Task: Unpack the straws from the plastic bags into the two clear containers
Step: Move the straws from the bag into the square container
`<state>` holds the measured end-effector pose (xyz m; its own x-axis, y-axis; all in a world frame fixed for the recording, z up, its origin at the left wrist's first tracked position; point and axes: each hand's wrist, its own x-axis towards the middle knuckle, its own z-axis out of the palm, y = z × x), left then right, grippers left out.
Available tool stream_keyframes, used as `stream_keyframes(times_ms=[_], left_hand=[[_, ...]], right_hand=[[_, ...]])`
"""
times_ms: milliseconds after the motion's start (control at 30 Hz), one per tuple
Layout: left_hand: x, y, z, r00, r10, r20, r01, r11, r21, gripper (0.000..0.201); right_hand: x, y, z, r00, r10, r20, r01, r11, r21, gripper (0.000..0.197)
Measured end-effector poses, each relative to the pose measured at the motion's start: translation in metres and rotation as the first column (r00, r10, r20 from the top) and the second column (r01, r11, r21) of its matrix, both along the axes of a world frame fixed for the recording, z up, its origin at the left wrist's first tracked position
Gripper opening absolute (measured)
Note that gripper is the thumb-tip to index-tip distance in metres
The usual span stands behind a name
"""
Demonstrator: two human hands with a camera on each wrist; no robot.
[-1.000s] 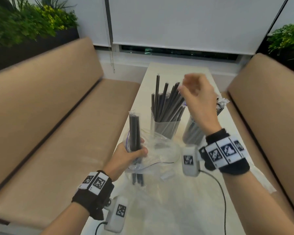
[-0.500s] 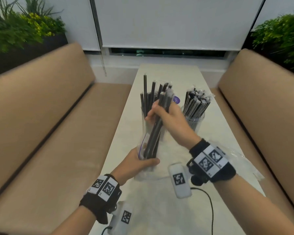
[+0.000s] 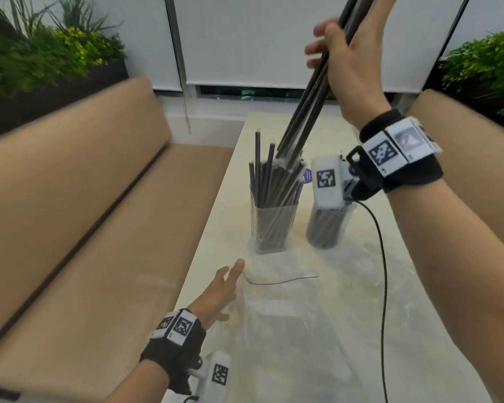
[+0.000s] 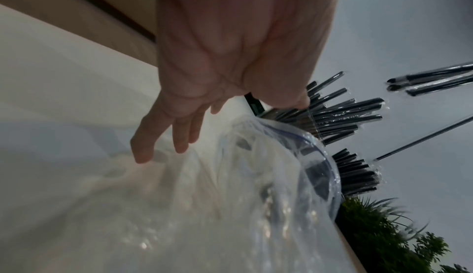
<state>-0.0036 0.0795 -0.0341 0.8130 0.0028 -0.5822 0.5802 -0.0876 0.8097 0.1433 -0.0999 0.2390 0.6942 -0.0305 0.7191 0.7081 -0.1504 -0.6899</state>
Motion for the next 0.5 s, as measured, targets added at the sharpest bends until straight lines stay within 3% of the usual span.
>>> stream_keyframes(times_ms=[100,167,300,400,500], left_hand=[[-0.01,0.017,-0.006,0.998,0.062,0.027,-0.063,0.997,0.043,0.082],[-0.021,0.032,-0.01,0.99,0.129,0.061,-0.132,0.99,0.051,0.073],[-0.049,0.07,-0.022,0.953,0.29,0.088,-0.295,0.955,0.041,0.05],[-0.074,0.102,-0.04,0.914,0.401,0.057,-0.404,0.913,0.051,0.031],[-0.098,0.133,-0.063,0.844,0.536,0.036,-0.537,0.839,0.086,0.03]], right_hand=[[0.017,0.008,0.004,0.994,-0.077,0.079,0.074,0.996,0.042,0.008],[0.025,0.014,-0.004,0.99,-0.098,0.1,0.094,0.994,0.046,0.019],[0.028,0.028,-0.049,0.988,-0.101,0.117,0.101,0.995,0.004,0.039],[0.023,0.039,-0.09,0.981,-0.11,0.162,0.118,0.992,-0.037,0.036],[0.019,0.051,-0.115,0.981,-0.123,0.153,0.132,0.99,-0.047,0.031]])
